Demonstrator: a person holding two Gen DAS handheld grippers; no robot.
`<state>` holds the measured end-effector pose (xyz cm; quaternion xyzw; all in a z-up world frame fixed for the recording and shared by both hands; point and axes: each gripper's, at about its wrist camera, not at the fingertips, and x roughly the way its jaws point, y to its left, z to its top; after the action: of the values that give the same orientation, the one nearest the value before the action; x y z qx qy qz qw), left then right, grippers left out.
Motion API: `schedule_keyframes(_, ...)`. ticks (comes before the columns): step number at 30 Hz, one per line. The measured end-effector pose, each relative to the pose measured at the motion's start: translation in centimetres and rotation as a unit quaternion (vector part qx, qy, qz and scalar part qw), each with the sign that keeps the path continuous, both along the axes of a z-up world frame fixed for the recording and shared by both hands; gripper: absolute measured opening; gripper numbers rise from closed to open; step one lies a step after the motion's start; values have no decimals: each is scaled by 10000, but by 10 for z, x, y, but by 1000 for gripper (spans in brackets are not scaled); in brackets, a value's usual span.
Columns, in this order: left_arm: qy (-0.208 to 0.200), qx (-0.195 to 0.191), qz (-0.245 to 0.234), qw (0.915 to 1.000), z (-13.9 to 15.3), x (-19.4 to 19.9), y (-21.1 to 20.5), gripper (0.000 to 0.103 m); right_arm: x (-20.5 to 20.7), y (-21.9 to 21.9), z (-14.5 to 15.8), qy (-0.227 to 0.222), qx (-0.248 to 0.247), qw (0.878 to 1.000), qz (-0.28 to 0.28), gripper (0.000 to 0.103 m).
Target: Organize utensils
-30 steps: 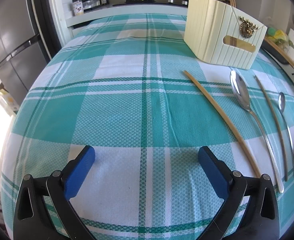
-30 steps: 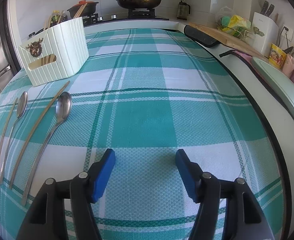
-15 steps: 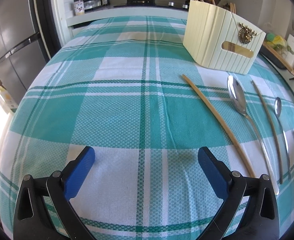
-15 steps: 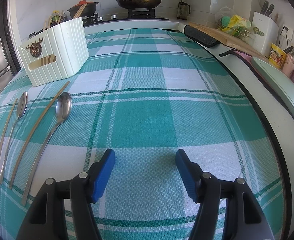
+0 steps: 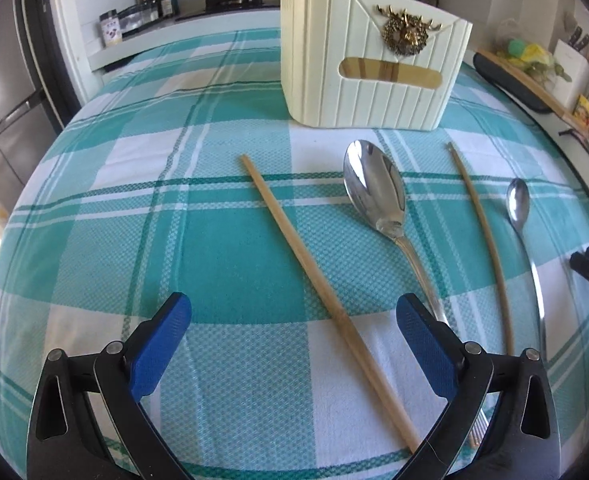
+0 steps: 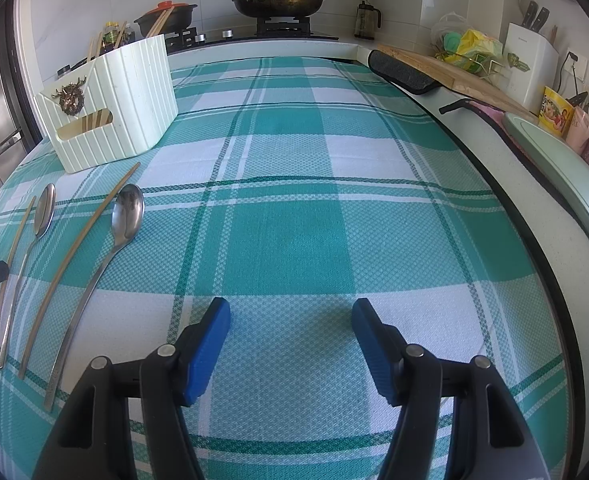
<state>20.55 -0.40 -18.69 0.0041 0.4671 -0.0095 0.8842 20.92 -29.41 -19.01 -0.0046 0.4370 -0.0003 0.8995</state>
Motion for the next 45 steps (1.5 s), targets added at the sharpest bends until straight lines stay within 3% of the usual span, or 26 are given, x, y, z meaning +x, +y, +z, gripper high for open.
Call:
schedule_keyframes(10,-72,46,35,10000,-2,-4,9,102,0,0,-1,5,20,10000,-3,66)
schedule_keyframes(13,-177,-1,-70,9998,2,-10,11,84,0,1,-1,5,18,10000,-4,66)
schedule_keyframes(15,-260,-19,-162,9995,5,-14,9,55,0,1,-1,6,17,10000,-4,66)
schedule_keyframes(16,-290,-29,-205,9994,6,-17,9,46,0,0,-1,5,18,10000,-3,66)
schedule_keyframes(18,-315,-72,-297,9990,7,-18,6,15,0,0,-1,5,18,10000,-4,66)
schedule_keyframes(20,-310,-107,-311,9990,8,-18,5,10,0,0,-1,4,19,10000,-3,66)
schedule_keyframes(25,-274,-168,-176,9993,9,-24,13,8,-10,19,7,-160,-358,9992,45,66)
schedule_keyframes(28,-320,-153,-104,9993,8,-33,21,8,-28,50,22,-336,262,9978,509,66)
schedule_keyframes(32,-324,-184,-80,9993,7,-35,26,8,-28,97,19,-65,545,9922,1119,45)
schedule_keyframes(35,-346,-129,-94,9993,7,-36,26,8,-26,120,7,111,317,9911,1286,31)
schedule_keyframes(38,-346,-138,-86,9993,7,-39,29,8,-32,129,8,6,-283,9906,1339,12)
schedule_keyframes(45,-319,-177,-7,9993,8,-52,38,8,-52,92,9,23,-741,9926,963,9)
